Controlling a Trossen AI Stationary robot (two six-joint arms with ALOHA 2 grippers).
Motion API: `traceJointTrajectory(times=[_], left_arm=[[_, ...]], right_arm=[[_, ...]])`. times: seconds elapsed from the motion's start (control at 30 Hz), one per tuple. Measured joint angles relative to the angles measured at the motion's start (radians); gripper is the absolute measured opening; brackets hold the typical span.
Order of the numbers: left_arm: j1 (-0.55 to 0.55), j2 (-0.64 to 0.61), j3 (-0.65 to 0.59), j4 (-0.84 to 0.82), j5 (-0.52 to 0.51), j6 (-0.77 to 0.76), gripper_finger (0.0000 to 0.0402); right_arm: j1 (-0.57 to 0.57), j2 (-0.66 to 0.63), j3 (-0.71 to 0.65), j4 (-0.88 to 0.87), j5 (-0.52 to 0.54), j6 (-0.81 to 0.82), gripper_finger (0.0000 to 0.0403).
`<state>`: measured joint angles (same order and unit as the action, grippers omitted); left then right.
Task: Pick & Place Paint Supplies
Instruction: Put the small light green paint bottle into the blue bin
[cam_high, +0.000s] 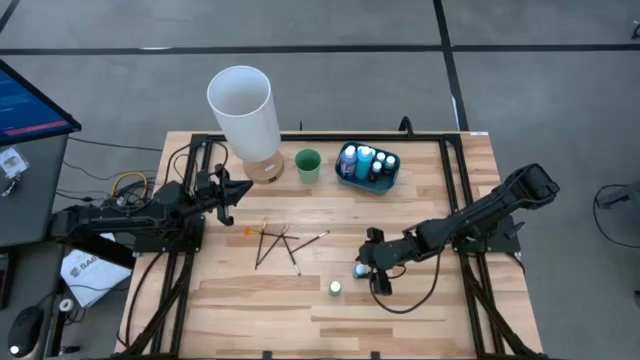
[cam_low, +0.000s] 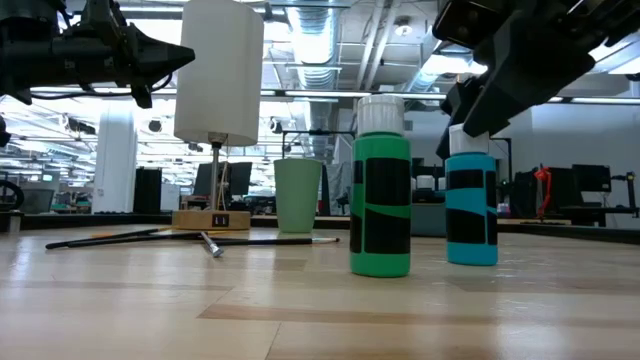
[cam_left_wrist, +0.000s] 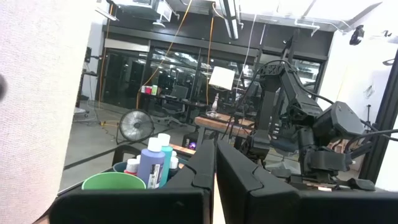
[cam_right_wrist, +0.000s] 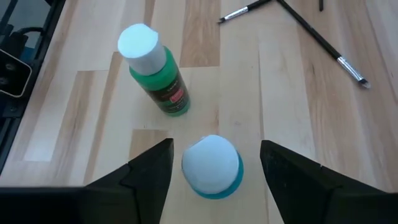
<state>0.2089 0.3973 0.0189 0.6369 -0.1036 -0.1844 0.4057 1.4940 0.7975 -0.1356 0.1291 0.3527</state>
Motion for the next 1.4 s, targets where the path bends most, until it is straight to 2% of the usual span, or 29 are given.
traceJointTrajectory(times=[0.53,0.77,0.9,1.07,1.27,1.4], left_arm=[[0.000,0.000,0.000,0.000,0.000,0.000,0.0002],[0.000,0.000,0.000,0.000,0.000,0.000,0.0002],[0.000,0.000,0.000,0.000,0.000,0.000,0.0002],[0.000,0.000,0.000,0.000,0.000,0.000,0.0002],[0.000,0.000,0.000,0.000,0.000,0.000,0.0002],[0.000,0.000,0.000,0.000,0.000,0.000,0.0002]], right_arm=[[0.000,0.000,0.000,-0.027,0.006,-0.003,0.0111],[0.008,-0.010,0.000,-0.030,0.107,-0.059,0.0111],[0.004,-0.077,0.000,-0.048,0.140,-0.102,0.0115],[-0.028,-0.241,0.000,-0.181,0.259,-0.117,0.0113],[-0.110,-0.473,0.000,-0.346,0.491,-0.099,0.0116],[-0.196,-0.564,0.000,-0.416,0.615,-0.062,0.0115]])
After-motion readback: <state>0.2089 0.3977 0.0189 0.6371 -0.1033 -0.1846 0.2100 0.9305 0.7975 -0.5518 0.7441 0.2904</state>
